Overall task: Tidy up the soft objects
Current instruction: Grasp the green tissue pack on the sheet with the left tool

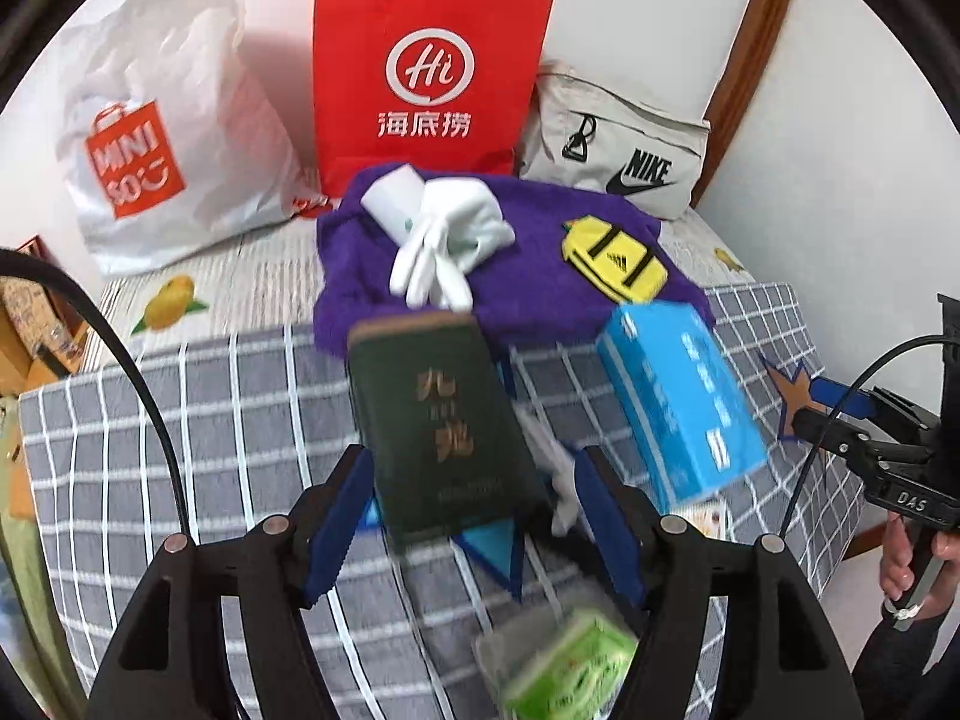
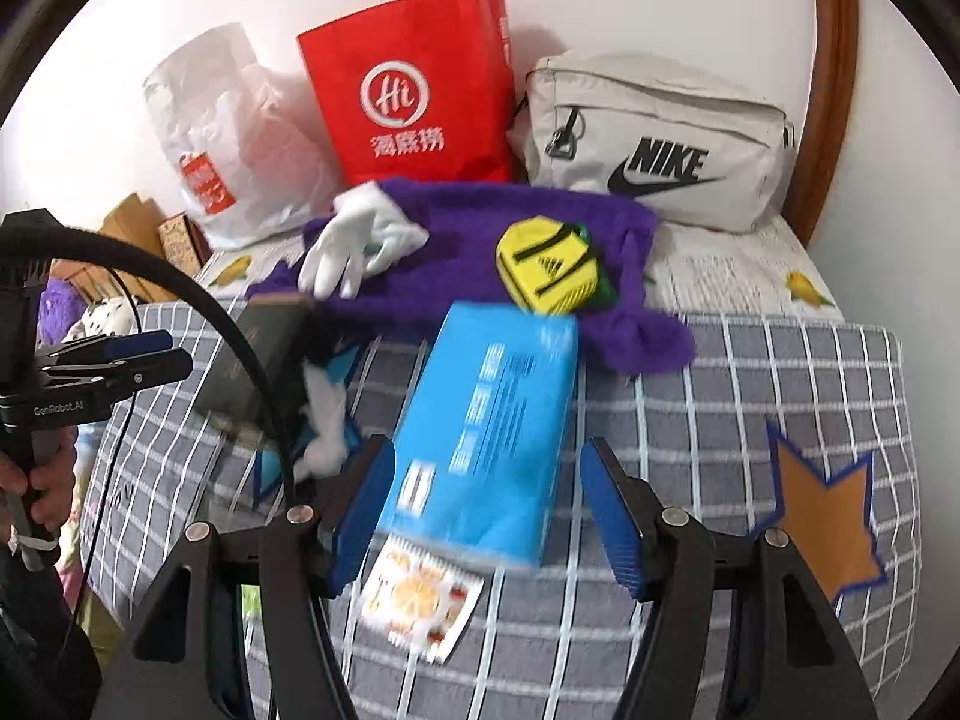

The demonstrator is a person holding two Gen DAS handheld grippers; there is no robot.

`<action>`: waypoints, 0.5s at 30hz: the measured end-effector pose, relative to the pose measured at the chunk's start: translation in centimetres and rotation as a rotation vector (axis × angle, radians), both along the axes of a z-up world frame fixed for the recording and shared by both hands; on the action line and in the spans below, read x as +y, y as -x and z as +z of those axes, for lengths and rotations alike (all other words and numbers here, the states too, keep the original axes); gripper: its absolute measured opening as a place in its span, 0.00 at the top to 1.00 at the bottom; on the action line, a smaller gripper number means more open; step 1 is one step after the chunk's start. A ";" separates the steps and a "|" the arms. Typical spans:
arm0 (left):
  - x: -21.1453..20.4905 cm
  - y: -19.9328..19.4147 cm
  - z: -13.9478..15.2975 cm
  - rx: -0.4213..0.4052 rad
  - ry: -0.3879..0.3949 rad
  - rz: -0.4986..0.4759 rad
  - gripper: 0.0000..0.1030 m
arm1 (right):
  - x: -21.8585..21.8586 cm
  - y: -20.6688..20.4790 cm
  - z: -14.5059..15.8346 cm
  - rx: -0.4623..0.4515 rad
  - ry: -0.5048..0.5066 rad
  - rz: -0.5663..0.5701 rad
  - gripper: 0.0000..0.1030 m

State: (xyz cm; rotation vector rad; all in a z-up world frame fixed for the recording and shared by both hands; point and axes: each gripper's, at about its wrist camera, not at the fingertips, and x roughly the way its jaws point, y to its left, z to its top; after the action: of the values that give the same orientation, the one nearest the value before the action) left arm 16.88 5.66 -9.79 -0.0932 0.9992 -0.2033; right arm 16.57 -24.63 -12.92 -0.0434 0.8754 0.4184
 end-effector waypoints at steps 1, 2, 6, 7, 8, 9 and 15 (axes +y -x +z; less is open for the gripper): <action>-0.1 0.7 -0.2 0.000 -0.004 0.003 0.34 | -0.1 0.8 -0.1 0.003 -0.004 0.004 0.38; -0.2 1.4 -0.4 0.000 -0.011 0.003 0.34 | -0.2 1.5 -0.1 0.004 -0.005 0.010 0.38; -1.2 4.0 -1.2 0.011 -0.019 -0.025 0.33 | -0.4 3.8 -0.6 0.001 0.008 0.015 0.38; -1.5 4.7 -1.6 0.015 -0.019 -0.038 0.33 | -0.4 4.2 -0.8 0.005 0.010 0.016 0.38; -1.8 5.1 -2.0 0.019 -0.021 -0.048 0.33 | -0.5 4.6 -1.1 0.010 0.008 0.015 0.38; -2.1 5.6 -2.4 0.024 -0.026 -0.057 0.33 | -0.5 4.8 -1.4 0.017 0.004 0.015 0.38; -3.3 7.8 -4.7 0.052 -0.020 -0.091 0.29 | -0.7 5.8 -2.8 0.046 -0.003 0.014 0.38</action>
State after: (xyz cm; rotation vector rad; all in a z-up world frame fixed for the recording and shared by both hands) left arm 9.04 2.39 -14.46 -0.0354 1.0580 -0.2751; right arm 10.73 -25.30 -15.68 -0.0371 0.9201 0.4354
